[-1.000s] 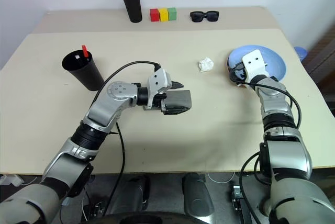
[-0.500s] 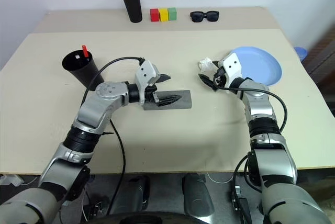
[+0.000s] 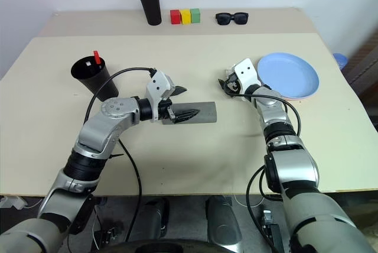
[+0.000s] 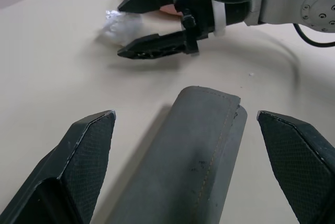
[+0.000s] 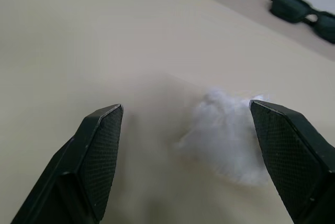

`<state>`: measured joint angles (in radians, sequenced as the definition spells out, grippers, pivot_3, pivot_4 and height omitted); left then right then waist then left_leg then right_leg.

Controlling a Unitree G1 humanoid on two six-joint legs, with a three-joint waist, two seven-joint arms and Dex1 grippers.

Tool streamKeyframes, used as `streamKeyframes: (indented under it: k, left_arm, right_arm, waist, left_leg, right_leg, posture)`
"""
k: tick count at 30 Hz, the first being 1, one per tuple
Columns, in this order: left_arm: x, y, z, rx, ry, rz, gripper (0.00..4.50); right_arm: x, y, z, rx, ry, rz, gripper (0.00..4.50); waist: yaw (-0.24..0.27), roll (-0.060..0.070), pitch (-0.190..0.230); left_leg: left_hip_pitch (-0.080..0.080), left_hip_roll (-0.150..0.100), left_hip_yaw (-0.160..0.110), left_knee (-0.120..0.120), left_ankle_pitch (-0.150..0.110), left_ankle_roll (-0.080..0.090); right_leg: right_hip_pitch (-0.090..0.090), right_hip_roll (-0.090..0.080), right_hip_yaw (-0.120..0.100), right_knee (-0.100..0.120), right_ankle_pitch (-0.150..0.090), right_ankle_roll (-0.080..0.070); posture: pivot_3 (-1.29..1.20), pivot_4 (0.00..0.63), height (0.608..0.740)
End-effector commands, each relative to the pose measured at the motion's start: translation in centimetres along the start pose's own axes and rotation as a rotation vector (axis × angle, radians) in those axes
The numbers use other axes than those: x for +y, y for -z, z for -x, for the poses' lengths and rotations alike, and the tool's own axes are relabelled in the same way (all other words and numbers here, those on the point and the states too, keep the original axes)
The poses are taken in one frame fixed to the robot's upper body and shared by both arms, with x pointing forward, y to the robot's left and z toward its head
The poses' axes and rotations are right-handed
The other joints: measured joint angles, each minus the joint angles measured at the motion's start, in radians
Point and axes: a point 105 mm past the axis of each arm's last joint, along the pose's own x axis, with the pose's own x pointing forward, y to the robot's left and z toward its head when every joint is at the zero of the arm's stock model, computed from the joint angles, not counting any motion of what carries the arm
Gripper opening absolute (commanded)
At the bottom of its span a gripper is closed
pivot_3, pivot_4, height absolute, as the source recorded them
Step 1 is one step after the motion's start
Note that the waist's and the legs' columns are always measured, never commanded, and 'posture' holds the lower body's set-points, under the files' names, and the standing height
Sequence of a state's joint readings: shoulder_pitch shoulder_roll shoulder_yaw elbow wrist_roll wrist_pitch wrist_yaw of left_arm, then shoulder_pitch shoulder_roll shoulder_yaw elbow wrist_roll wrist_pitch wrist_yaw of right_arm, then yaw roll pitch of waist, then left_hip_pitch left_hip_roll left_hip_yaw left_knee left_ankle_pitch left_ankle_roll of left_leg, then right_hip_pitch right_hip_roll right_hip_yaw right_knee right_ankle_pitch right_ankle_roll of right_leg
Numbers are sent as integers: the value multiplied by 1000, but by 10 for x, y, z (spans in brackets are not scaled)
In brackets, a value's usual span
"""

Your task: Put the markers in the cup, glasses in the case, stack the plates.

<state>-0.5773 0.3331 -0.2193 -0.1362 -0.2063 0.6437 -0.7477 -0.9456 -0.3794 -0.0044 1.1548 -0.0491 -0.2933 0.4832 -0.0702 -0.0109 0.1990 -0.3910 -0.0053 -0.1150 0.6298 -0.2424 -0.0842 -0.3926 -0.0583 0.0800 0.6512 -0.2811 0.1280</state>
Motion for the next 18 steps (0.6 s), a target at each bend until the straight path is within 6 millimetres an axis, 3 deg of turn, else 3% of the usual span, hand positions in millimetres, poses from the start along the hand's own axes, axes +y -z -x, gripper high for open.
streamKeyframes:
  k: [1,2,4,10,14,18]
  left_arm:
    - [0,-11,5,-35,-16,-29,4500]
    - [0,-11,6,-35,-18,-30,4500]
    - [0,-12,6,-34,-20,-30,4500]
    - [0,-12,7,-32,-22,-32,4500]
    - [-1,-13,4,-34,-15,-30,4500]
    - [-2,-14,2,-39,-9,-28,4500]
  right_arm:
    - [-8,-14,-6,-16,61,47,3922]
    - [-8,-12,-6,-7,70,55,3922]
    - [-10,-9,-6,8,85,55,3109]
    - [-12,-4,-5,30,96,63,73]
    - [-17,-4,-2,28,121,87,28]
    - [-31,-19,2,-42,172,98,28]
  waist:
    - [0,0,0]
    - [0,0,0]
    - [0,0,0]
    - [-1,0,0]
    - [-1,0,0]
    - [-1,0,0]
  left_leg:
    - [0,0,0,0,0,0]
    - [0,0,0,0,0,0]
    - [0,0,0,0,0,0]
    - [0,0,0,0,0,0]
    - [0,0,0,0,0,0]
    - [0,0,0,0,0,0]
  right_leg:
    - [0,0,0,0,0,0]
    - [0,0,0,0,0,0]
    - [0,0,0,0,0,0]
    - [0,0,0,0,0,0]
    - [0,0,0,0,0,0]
    - [0,0,0,0,0,0]
  posture:
    - [0,150,740]
    - [0,150,740]
    - [0,150,740]
    - [0,150,740]
    - [0,150,740]
    - [0,150,740]
